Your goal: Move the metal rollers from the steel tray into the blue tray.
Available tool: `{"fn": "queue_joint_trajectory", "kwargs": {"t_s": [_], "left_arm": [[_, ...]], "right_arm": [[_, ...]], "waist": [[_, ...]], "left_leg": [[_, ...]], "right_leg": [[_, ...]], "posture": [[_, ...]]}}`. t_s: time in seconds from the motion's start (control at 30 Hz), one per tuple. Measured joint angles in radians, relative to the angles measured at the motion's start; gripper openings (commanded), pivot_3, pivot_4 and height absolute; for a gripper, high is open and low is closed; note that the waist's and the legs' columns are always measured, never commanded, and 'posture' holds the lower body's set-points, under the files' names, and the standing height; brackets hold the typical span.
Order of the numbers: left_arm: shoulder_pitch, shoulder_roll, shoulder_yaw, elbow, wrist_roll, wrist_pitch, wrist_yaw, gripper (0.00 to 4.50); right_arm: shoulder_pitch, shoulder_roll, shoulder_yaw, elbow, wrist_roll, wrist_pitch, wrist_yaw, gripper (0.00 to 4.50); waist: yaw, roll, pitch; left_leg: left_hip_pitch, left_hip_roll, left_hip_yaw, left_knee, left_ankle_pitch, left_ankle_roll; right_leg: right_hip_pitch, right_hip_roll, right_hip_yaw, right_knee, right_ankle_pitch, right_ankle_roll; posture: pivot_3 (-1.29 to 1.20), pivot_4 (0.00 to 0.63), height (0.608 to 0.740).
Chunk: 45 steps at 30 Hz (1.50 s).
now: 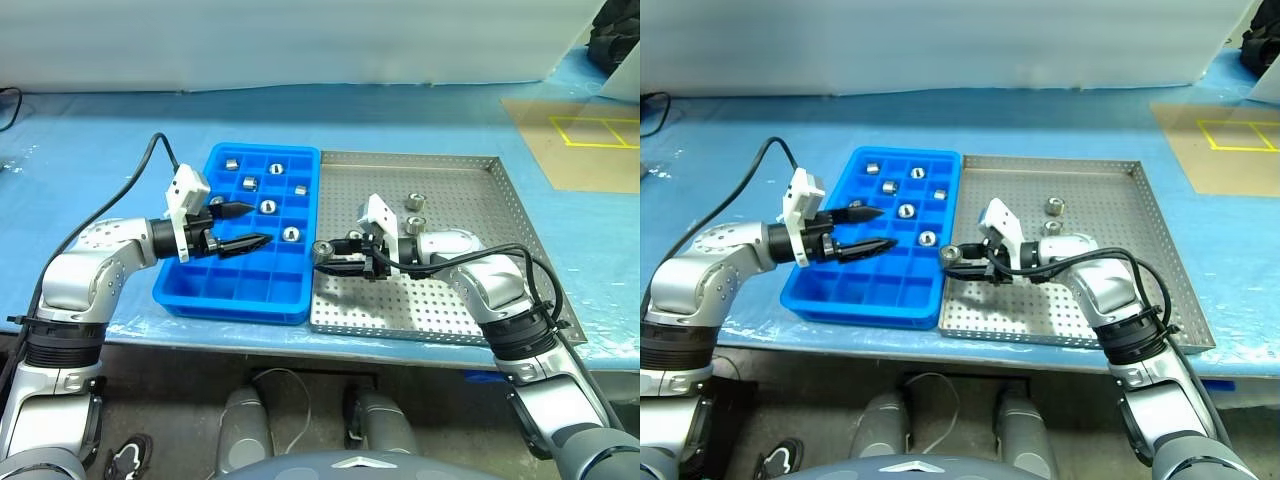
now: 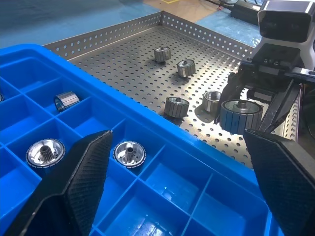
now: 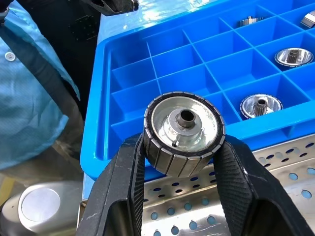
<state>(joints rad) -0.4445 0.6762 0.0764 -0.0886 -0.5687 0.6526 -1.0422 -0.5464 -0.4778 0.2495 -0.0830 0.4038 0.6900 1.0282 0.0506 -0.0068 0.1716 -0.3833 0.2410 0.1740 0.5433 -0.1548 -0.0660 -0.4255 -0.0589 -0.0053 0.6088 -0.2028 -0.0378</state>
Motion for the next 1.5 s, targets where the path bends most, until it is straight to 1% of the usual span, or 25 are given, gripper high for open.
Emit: {"fn": "queue_joint_trajectory", "kwargs": {"t_s": [0.23,0.43,0.57,0.67,0.77,0.93,1.1,1.23,1.3,1.33,1.43,1.5], "left_arm": [[0.001,-0.005,-0.001,-0.004,-0.001,0.0,0.0,4.5],[0.011,-0.009,-0.006,-0.006,-0.001,0.0,-0.001,4.5],[0.008,-0.008,-0.014,-0.006,-0.001,0.001,-0.009,4.5],[0.001,-0.003,-0.016,-0.004,-0.001,0.005,-0.023,4.5],[-0.01,0.025,-0.017,0.001,-0.001,0.009,-0.046,4.5],[-0.019,0.076,-0.016,0.049,0.009,0.0,-0.07,4.5],[-0.019,0.082,-0.016,0.049,0.011,-0.001,-0.079,4.5],[-0.007,0.083,-0.015,0.029,0.005,0.007,-0.074,4.5],[0.006,0.083,-0.015,0.011,0.0,0.016,-0.066,4.5],[0.011,0.083,-0.015,0.005,-0.001,0.021,-0.064,4.5],[0.026,0.082,-0.016,-0.012,-0.005,0.032,-0.061,4.5],[0.031,0.078,-0.017,-0.036,-0.01,0.036,-0.056,4.5]], "right_arm": [[0.002,-0.013,0.004,-0.006,0.005,0.042,0.02,1.63],[0.02,-0.016,0.049,-0.003,-0.021,0.042,0.015,1.63],[0.017,0.049,0.048,0.018,-0.033,0.029,-0.027,1.63],[-0.038,0.117,0.039,0.047,-0.026,0.055,-0.061,1.63],[-0.092,0.168,0.044,0.034,-0.004,0.085,-0.061,1.63],[-0.103,0.177,0.093,0.03,0.006,0.131,-0.036,1.63],[-0.104,0.185,0.124,0.03,0.019,0.178,-0.007,1.63],[-0.101,0.202,0.13,0.054,0.017,0.176,-0.01,1.63],[-0.086,0.196,0.147,0.062,0.003,0.154,-0.008,2.34],[-0.076,0.19,0.156,0.065,-0.004,0.143,-0.004,2.54],[-0.059,0.198,0.16,0.069,-0.007,0.121,0.003,3.47],[-0.06,0.204,0.152,0.069,0.008,0.139,-0.002,3.47]], "waist": [[0.0,0.0,0.0],[-0.001,0.0,0.0],[-0.004,0.0,0.0],[-0.013,0.0,0.0],[-0.008,0.0,0.0],[0.001,0.0,0.0],[0.003,0.0,0.0],[0.001,0.0,0.0],[0.002,0.0,0.0],[0.003,0.0,0.0],[0.003,0.0,0.0],[0.003,0.0,0.0]], "left_leg": [[0.0,0.0,0.0,0.0,0.0,0.0],[0.0,0.0,0.0,0.0,0.0,0.0],[0.001,0.0,0.0,0.0,0.0,0.0],[0.001,0.0,0.0,0.0,0.001,-0.002],[0.002,0.001,0.0,0.0,0.002,-0.003],[0.0,0.0,0.0,0.0,0.002,-0.003],[0.0,0.0,-0.001,0.0,0.002,-0.003],[0.001,0.0,-0.001,0.0,0.002,-0.003],[0.0,0.0,-0.001,0.0,0.002,-0.003],[0.0,0.0,-0.001,0.0,0.002,-0.003],[0.001,0.0,-0.001,0.0,0.002,-0.003],[0.001,0.0,-0.001,0.0,0.002,-0.004]], "right_leg": [[0.0,0.0,0.0,0.0,0.0,0.0],[0.0,0.0,0.0,0.0,0.0,0.0],[0.0,0.0,0.0,0.001,0.0,0.0],[-0.001,0.001,0.001,0.003,0.0,0.0],[-0.002,0.001,0.001,0.005,0.0,0.0],[-0.002,0.0,0.0,0.004,0.0,0.0],[-0.002,0.0,0.0,0.005,0.0,0.0],[-0.002,0.0,0.0,0.005,0.0,0.0],[-0.002,0.0,0.0,0.005,0.0,0.0],[-0.002,0.0,0.0,0.005,0.0,0.0],[-0.002,0.0,0.0,0.005,0.0,0.0],[-0.002,0.0,0.0,0.006,0.0,0.0]], "posture": [[-0.09,0.15,0.74],[-0.1,0.15,0.74],[-0.11,0.15,0.74],[-0.11,0.15,0.74],[-0.1,0.15,0.74],[-0.08,0.15,0.74],[-0.07,0.15,0.74],[-0.06,0.15,0.74],[-0.06,0.15,0.74],[-0.06,0.15,0.74],[-0.06,0.15,0.74],[-0.07,0.15,0.74]]}}
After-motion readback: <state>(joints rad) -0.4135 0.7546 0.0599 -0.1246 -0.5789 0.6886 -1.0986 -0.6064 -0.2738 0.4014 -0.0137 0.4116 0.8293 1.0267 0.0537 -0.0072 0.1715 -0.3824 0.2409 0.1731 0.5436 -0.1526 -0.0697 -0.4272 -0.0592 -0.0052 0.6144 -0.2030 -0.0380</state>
